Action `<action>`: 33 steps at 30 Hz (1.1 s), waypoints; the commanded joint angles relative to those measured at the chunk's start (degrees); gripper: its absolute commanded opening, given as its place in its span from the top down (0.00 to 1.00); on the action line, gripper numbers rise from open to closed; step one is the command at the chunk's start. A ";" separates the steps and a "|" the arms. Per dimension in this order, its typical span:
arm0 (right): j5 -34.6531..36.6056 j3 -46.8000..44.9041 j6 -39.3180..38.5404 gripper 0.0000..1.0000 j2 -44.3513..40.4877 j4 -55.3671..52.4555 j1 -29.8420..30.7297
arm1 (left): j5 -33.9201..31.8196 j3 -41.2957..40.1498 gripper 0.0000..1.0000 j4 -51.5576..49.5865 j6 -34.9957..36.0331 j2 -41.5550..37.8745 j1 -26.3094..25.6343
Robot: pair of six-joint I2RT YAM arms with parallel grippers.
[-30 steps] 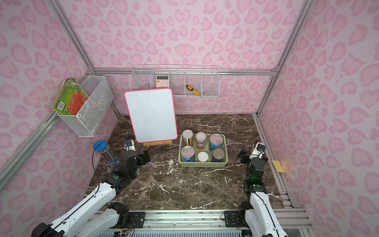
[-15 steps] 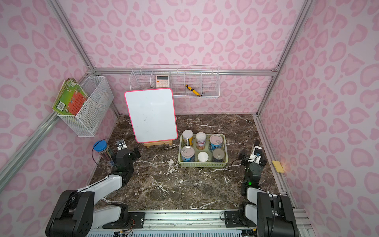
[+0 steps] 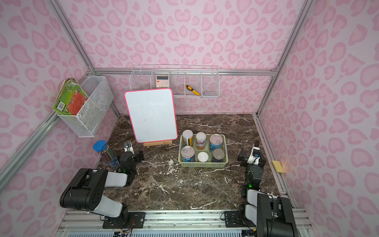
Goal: Put the canned food in the basket
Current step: Reset both arms
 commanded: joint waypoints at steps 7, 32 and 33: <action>-1.10 1.21 -1.28 0.01 1.98 4.75 0.05 | 4.75 2.30 0.01 5.11 -1.70 4.00 3.31; -0.26 8.65 0.41 0.00 20.04 10.81 5.58 | 5.83 3.75 0.01 1.84 -2.45 3.64 4.17; -0.35 8.86 0.41 0.00 19.62 9.76 5.52 | 5.96 3.73 0.01 1.75 -2.45 3.63 4.20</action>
